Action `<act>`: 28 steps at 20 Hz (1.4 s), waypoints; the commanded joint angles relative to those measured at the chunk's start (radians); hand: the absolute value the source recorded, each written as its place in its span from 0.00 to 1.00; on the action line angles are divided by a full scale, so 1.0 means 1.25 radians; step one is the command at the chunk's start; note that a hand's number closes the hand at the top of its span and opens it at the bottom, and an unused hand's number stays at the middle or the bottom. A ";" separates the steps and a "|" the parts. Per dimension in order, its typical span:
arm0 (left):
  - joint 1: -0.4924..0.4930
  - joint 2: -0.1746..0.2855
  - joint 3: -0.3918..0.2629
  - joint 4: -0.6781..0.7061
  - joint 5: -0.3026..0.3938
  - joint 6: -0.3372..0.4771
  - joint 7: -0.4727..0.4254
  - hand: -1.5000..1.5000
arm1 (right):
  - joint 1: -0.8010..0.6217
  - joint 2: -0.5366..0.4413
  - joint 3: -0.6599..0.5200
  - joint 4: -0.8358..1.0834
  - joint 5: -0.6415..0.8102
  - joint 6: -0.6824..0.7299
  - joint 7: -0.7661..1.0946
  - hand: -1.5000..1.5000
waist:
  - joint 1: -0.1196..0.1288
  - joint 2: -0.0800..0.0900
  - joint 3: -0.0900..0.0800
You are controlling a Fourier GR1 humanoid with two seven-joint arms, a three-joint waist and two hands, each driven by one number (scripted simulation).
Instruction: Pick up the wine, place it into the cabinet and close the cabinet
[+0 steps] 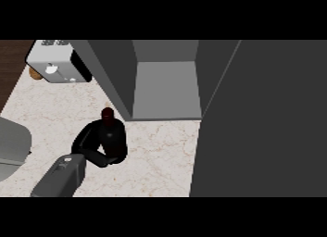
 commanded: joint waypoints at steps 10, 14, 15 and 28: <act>0.133 -0.044 0.167 -0.095 0.191 0.152 -0.081 1.00 | 0.059 -0.019 -0.027 -0.089 -0.059 0.015 0.031 0.00 | 0.019 -0.008 0.002; 0.164 -0.040 0.158 -0.206 0.229 0.133 -0.018 1.00 | 0.034 -0.004 -0.012 -0.053 -0.034 0.002 0.026 0.00 | 0.021 -0.008 0.002; 0.169 -0.084 0.132 -0.234 0.216 0.163 -0.015 1.00 | 0.068 0.002 -0.015 -0.040 -0.047 0.021 -0.021 0.00 | 0.020 -0.008 0.002; 0.350 -0.120 -0.210 -0.601 0.317 0.340 0.104 1.00 | 0.072 0.008 -0.018 -0.052 -0.039 0.034 -0.014 0.00 | 0.016 -0.007 0.002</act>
